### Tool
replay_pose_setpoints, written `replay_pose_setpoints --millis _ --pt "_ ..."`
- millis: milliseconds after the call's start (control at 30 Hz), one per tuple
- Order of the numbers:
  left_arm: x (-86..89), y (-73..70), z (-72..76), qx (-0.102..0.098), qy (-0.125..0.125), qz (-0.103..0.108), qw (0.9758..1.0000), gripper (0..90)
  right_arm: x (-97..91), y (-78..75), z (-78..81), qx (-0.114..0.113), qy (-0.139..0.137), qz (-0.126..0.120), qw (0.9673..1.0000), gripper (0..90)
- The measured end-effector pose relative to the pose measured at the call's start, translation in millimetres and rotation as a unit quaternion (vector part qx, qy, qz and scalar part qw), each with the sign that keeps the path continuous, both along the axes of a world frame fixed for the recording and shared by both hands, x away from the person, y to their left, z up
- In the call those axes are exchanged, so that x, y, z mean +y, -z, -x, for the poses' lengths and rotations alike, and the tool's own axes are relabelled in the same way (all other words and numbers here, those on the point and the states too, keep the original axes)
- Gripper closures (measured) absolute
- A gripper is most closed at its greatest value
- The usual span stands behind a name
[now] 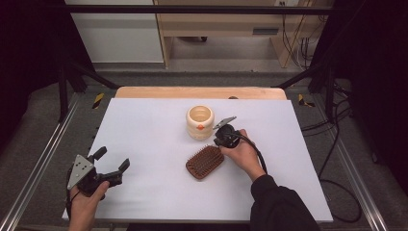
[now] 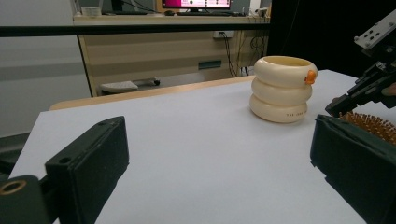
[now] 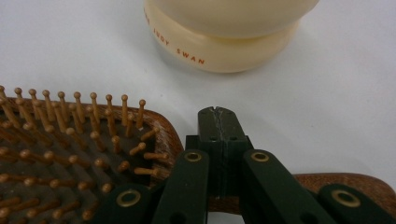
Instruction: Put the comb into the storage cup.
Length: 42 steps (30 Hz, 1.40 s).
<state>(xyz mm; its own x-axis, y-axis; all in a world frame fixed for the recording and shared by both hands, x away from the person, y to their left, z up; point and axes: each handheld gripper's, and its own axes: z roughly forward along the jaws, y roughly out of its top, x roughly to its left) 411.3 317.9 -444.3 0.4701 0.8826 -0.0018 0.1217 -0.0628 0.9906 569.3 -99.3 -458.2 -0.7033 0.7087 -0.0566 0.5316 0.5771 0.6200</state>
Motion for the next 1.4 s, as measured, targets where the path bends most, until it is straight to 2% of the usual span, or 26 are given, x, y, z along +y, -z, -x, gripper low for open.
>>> replay_pose_setpoints --millis 100,500,833,1167,1400 --pt "0.3 -0.7 1.1 -0.002 0.001 -0.001 1.0000 4.5 -0.1 3.7 0.4 0.011 -0.008 0.007 0.9999 90.0" --pt "0.1 -0.4 0.8 0.000 0.001 -0.002 1.0000 4.5 -6.5 5.8 9.5 0.021 -0.024 0.016 0.9994 90.0" --pt "-0.1 -0.4 1.1 0.000 0.001 -0.003 1.0000 4.5 -15.6 8.0 22.0 0.025 -0.016 -0.008 0.9995 90.0" --pt "-0.3 -0.4 1.2 0.000 0.001 -0.004 1.0000 4.5 -19.1 1.9 41.2 0.031 -0.023 -0.005 0.9992 90.0" --pt "-0.9 -0.3 1.7 0.000 0.001 -0.005 1.0000 4.5 -20.4 1.1 45.4 0.037 -0.026 -0.005 0.9990 90.0"
